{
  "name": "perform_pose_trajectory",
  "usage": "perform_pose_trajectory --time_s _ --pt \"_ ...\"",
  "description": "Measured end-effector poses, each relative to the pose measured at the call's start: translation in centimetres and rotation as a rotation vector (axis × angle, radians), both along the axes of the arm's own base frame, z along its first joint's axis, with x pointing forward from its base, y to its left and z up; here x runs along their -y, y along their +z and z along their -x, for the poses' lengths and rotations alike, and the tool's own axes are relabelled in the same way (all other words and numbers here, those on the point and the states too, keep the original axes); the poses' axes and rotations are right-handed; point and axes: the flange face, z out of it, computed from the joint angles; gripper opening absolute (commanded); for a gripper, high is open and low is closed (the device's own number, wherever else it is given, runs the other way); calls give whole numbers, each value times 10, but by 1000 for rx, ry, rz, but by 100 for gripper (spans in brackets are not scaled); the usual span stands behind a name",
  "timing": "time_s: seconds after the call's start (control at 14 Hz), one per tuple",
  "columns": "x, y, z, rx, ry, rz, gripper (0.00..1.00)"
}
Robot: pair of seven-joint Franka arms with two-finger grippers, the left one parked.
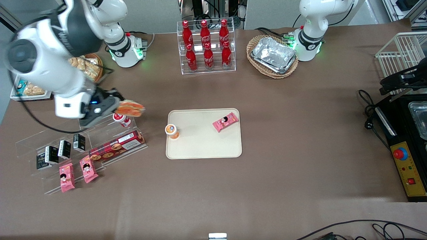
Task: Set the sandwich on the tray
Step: 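Carry the sandwich with the right gripper over the cream tray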
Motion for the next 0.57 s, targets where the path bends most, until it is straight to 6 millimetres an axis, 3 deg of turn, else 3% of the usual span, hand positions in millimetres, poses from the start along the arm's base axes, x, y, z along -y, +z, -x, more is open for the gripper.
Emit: perform_pose_trajectory --time_s 0.29,0.43,0.57 --pt "-107 -31 6 85 5 -43 0" --pt "-152 -62 4 129 55 -78 0" --pt "-183 -96 -2 160 111 -71 0"
